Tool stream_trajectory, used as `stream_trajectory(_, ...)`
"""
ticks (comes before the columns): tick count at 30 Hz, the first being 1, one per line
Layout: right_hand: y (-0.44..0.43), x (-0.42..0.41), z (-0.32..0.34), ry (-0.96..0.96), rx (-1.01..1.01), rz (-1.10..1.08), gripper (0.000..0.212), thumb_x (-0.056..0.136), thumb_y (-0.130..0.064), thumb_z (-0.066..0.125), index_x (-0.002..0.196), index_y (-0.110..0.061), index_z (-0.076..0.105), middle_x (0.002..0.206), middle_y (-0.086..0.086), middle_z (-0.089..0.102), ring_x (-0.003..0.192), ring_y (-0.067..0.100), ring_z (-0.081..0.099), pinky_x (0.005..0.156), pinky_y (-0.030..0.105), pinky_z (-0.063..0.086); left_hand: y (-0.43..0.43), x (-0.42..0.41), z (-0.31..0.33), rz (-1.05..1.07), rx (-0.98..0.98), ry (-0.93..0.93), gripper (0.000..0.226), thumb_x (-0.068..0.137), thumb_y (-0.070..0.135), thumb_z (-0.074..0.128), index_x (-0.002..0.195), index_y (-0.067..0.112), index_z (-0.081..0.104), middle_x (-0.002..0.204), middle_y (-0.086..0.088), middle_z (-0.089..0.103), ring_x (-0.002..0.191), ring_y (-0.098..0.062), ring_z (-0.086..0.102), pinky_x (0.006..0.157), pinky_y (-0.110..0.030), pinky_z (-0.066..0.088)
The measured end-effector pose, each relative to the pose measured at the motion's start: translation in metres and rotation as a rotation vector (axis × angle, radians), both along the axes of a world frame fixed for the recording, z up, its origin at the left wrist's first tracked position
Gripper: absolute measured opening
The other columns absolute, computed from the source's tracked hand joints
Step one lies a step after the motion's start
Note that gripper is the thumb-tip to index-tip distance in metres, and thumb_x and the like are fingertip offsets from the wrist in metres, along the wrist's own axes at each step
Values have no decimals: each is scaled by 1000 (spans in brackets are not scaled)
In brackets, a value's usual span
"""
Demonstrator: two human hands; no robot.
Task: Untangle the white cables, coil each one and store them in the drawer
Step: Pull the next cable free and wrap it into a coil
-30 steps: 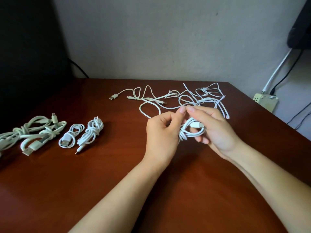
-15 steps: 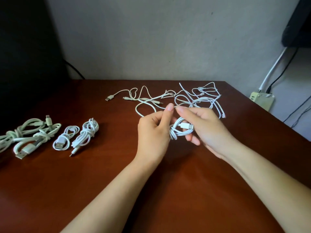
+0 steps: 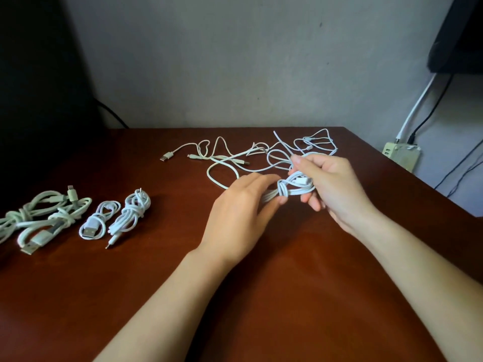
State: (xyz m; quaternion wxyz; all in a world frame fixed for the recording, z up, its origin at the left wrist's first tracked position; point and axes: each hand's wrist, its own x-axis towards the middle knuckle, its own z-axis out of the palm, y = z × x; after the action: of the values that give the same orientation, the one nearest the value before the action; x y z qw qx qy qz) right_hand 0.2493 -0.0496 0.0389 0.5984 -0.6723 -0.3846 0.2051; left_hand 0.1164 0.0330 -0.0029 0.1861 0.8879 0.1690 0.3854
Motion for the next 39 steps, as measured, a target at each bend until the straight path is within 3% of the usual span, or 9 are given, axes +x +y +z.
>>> stream_trajectory(9, 0, -9, 1, 93, 63, 80, 32, 96, -30, 51, 74, -8, 58, 40, 0, 50, 28, 8, 39, 32, 15, 24, -9, 2, 0, -4, -17, -90, 49, 90, 43, 39, 121, 11, 61, 110, -4, 67, 99, -20, 61, 81, -26, 44)
stream_trajectory(12, 0, -13, 2, 106, 115, 92, 31, 97, -26, 49, 74, -6, 56, 41, 1, 53, 29, 8, 40, 32, 17, 25, -13, 1, 2, -59, -108, -163, 39, 92, 40, 45, 113, 12, 63, 102, -1, 68, 93, -18, 63, 79, -35, 49)
stream_trajectory(16, -1, -15, 3, 107, 189, 93, 32, 98, -25, 47, 73, -7, 56, 42, 1, 55, 27, 8, 39, 32, 17, 24, -17, 2, 8, -157, -196, -249, 22, 96, 24, 51, 103, 8, 65, 91, -1, 66, 85, -15, 59, 79, -30, 47)
stream_trajectory(21, 0, -11, 1, -12, 239, 30, 31, 96, -21, 51, 70, -7, 57, 43, 1, 57, 27, 9, 41, 30, 16, 26, -17, 3, 8, -172, -272, -183, 24, 96, 27, 50, 109, 16, 66, 96, 4, 67, 91, -11, 59, 82, -28, 45)
stream_trajectory(24, 0, -6, -5, -171, 267, -22, 29, 91, -26, 61, 66, -12, 61, 48, 1, 58, 30, 15, 44, 32, 22, 32, -22, 5, 7, -155, -339, -81, 27, 95, 39, 43, 93, 26, 67, 79, 15, 61, 76, -1, 51, 69, -19, 36)
stream_trajectory(27, 1, -7, -10, -245, 250, -39, 29, 92, -22, 61, 65, -11, 61, 48, 1, 57, 29, 15, 43, 34, 25, 33, -25, 9, 3, -113, -371, -79, 40, 94, 46, 35, 90, 18, 64, 78, 5, 61, 74, -10, 51, 69, -28, 39)
stream_trajectory(30, 1, -12, -11, -235, 241, -18, 33, 94, -22, 57, 64, -9, 59, 46, 3, 54, 28, 14, 42, 34, 26, 31, -23, 11, -1, -101, -389, -63, 49, 94, 47, 27, 87, 11, 59, 80, -2, 59, 78, -19, 51, 73, -37, 41)
stream_trajectory(35, 1, -16, -9, -140, 219, 43, 36, 96, -21, 50, 62, -11, 55, 44, -4, 50, 28, 9, 38, 29, 17, 27, -20, 7, 2, -141, -275, 0, 30, 92, 38, 25, 75, 26, 47, 73, 8, 48, 76, -6, 42, 74, -18, 33)
stream_trajectory(39, 2, -17, -11, -115, 186, 44, 37, 94, -24, 52, 60, -11, 54, 42, -4, 45, 27, 8, 36, 28, 15, 25, -18, 6, 2, -164, -196, 48, 37, 88, 43, 22, 79, 16, 46, 72, 8, 43, 75, -12, 36, 67, -26, 26)
